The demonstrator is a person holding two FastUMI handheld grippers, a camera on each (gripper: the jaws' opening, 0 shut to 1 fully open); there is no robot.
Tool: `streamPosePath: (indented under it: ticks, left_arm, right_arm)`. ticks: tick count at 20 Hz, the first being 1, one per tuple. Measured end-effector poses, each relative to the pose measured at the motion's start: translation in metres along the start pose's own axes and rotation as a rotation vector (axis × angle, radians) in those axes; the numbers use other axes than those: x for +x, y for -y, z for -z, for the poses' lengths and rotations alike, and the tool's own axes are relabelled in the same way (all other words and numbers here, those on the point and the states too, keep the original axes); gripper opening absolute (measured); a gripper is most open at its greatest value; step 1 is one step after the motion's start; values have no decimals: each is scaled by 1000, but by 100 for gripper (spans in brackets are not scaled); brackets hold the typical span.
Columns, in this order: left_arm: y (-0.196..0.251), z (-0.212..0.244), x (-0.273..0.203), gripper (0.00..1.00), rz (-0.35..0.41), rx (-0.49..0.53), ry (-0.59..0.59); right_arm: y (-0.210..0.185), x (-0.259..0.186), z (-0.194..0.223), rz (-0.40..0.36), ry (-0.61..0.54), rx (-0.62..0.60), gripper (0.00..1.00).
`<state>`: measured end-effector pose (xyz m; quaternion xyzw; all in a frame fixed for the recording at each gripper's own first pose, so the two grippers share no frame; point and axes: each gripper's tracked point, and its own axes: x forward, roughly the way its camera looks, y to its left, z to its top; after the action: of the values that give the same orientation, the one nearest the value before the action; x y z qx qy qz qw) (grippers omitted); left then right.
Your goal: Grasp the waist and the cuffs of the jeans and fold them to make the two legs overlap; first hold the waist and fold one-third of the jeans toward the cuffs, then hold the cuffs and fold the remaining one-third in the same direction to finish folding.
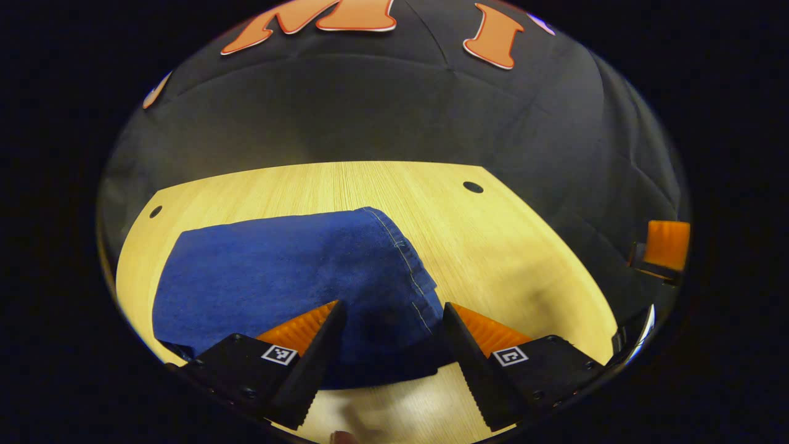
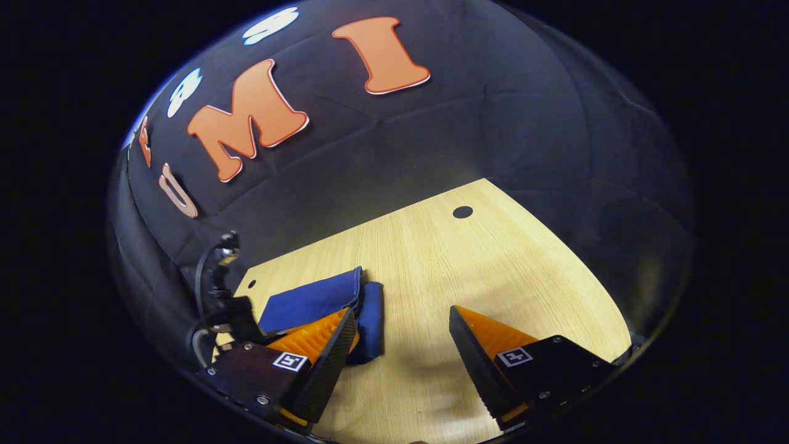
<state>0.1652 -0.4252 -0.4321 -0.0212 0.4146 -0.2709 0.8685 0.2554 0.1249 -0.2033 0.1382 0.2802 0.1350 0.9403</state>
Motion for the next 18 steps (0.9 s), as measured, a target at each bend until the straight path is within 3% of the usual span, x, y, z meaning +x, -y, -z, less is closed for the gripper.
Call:
streamPosePath:
  ticks: [5, 11, 14, 16, 18]
  left_arm:
    - [-72, -60, -109, 99, -89, -67, 246]
    - [-207, -145, -273, 98, -302, -64, 664]
    - [-240, -157, -325, 97, -358, -59, 775]
    - [-266, -154, -361, 97, -413, -24, 851]
    - [-272, -147, -381, 94, -406, 8, 854]
  right_arm:
    - [-51, -22, -17, -7, 125, -135, 96]
    - [-145, -63, -75, -83, 406, -206, 96]
    - [-171, -75, -85, -96, 510, -240, 100]
    - [-180, -81, -83, -91, 536, -242, 95]
    - [-190, -88, -82, -101, 550, -218, 100]
